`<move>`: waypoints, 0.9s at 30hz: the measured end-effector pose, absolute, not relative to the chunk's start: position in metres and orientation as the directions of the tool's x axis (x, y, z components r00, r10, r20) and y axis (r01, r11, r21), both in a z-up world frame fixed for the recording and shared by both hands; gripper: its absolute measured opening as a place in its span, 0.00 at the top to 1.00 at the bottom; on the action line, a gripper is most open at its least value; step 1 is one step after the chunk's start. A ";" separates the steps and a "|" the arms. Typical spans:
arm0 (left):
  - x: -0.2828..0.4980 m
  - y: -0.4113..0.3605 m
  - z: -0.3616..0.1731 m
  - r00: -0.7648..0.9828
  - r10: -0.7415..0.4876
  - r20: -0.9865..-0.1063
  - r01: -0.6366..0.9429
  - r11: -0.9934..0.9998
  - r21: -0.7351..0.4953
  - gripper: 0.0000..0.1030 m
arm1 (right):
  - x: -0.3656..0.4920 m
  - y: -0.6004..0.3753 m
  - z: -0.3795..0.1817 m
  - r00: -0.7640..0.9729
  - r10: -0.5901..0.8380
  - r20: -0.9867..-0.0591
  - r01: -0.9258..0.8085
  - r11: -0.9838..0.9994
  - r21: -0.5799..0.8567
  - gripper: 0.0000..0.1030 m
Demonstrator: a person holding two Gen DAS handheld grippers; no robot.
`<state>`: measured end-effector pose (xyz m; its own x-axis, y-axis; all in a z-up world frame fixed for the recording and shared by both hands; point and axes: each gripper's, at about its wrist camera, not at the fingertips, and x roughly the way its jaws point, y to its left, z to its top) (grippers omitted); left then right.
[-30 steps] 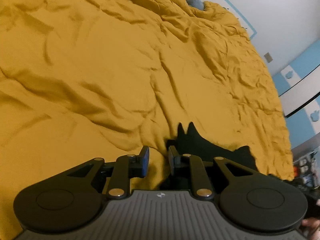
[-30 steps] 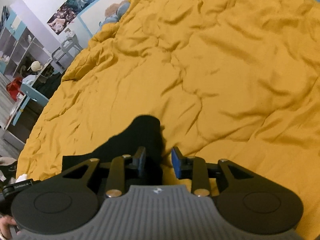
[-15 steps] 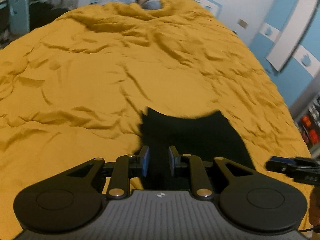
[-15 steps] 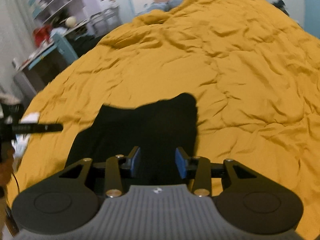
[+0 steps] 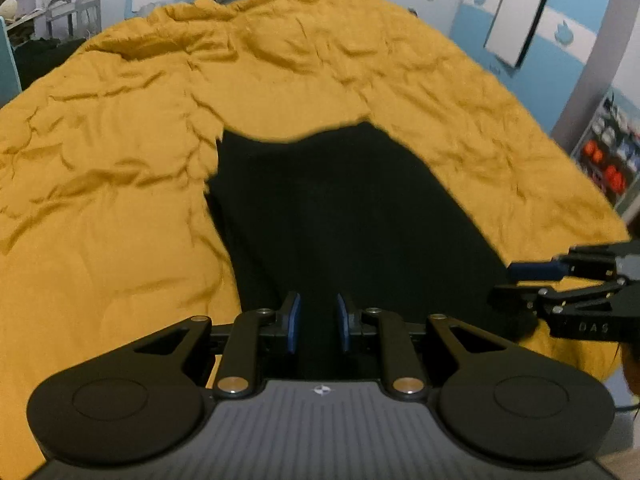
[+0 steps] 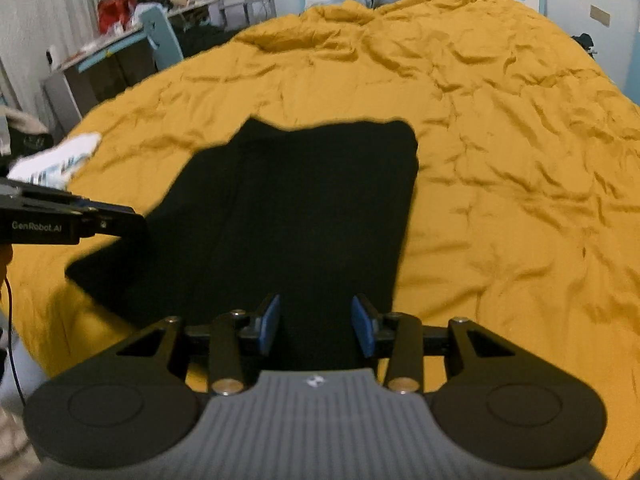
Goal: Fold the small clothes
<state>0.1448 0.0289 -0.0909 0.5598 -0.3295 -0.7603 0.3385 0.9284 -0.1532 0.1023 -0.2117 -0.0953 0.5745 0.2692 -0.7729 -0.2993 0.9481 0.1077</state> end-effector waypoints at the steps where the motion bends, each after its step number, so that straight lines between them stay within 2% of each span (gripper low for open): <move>1: 0.142 0.028 -0.097 0.554 -0.313 -0.772 0.339 0.931 -0.134 0.79 | 0.098 -0.211 -0.100 0.576 0.255 -0.776 -0.307 0.948 0.083 0.64; 3: 0.139 0.029 -0.109 0.539 -0.292 -0.790 0.330 0.936 -0.121 0.79 | 0.091 -0.208 -0.115 0.566 0.228 -0.792 -0.319 0.947 0.044 0.64; 10: 0.131 0.033 -0.149 0.547 -0.280 -0.789 0.319 0.941 -0.114 0.74 | 0.079 -0.222 -0.160 0.580 0.269 -0.769 -0.286 0.951 0.117 0.64; 18: 0.122 0.037 -0.136 0.560 -0.291 -0.776 0.319 0.940 -0.123 0.73 | 0.080 -0.219 -0.151 0.585 0.253 -0.771 -0.294 0.952 0.089 0.63; 21: 0.116 0.038 -0.134 0.556 -0.294 -0.778 0.343 0.933 -0.108 0.73 | 0.077 -0.222 -0.149 0.581 0.245 -0.776 -0.293 0.953 0.081 0.58; 23: 0.112 0.039 -0.132 0.551 -0.296 -0.780 0.346 0.932 -0.109 0.73 | 0.075 -0.226 -0.148 0.567 0.228 -0.791 -0.276 0.958 0.078 0.48; 27: 0.106 0.039 -0.122 0.543 -0.290 -0.788 0.358 0.929 -0.095 0.71 | 0.071 -0.239 -0.138 0.525 0.258 -0.811 -0.269 0.954 0.129 0.47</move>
<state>0.1061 0.0393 -0.1218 0.5433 -0.2899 -0.7879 0.3580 0.9289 -0.0949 0.0709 -0.2395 -0.1382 0.5254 0.2579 -0.8108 -0.2693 0.9544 0.1291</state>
